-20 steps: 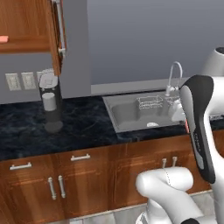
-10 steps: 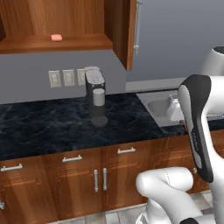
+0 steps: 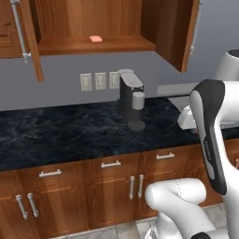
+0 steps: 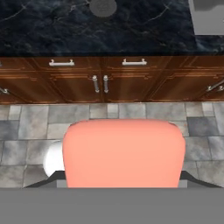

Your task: Pick up the bar soap and bar soap from the sink, and place them back in the cabinet, and close the cabinet doors.

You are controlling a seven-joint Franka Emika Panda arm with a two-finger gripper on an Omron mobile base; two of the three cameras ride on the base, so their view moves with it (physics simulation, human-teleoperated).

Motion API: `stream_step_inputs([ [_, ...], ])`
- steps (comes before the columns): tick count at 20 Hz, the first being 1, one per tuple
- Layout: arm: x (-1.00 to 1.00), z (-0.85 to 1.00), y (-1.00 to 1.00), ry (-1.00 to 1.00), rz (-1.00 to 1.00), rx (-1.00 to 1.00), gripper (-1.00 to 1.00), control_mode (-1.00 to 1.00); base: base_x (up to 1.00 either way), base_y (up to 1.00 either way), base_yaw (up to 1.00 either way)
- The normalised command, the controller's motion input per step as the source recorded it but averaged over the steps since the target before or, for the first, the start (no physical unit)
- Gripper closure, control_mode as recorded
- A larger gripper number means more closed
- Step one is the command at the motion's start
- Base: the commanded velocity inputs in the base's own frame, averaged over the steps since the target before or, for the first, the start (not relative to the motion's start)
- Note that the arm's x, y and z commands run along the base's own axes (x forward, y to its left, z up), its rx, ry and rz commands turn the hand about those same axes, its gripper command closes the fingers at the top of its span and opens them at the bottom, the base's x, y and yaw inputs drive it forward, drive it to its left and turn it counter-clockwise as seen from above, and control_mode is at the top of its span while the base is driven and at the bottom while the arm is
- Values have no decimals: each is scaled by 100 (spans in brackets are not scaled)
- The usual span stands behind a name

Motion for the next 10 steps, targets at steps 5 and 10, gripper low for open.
stream_step_inputs([
  [5,0,0,0,0,0,0,100,100,5,63,0],
  [10,0,0,0,0,0,0,100,100,17,54,0],
])
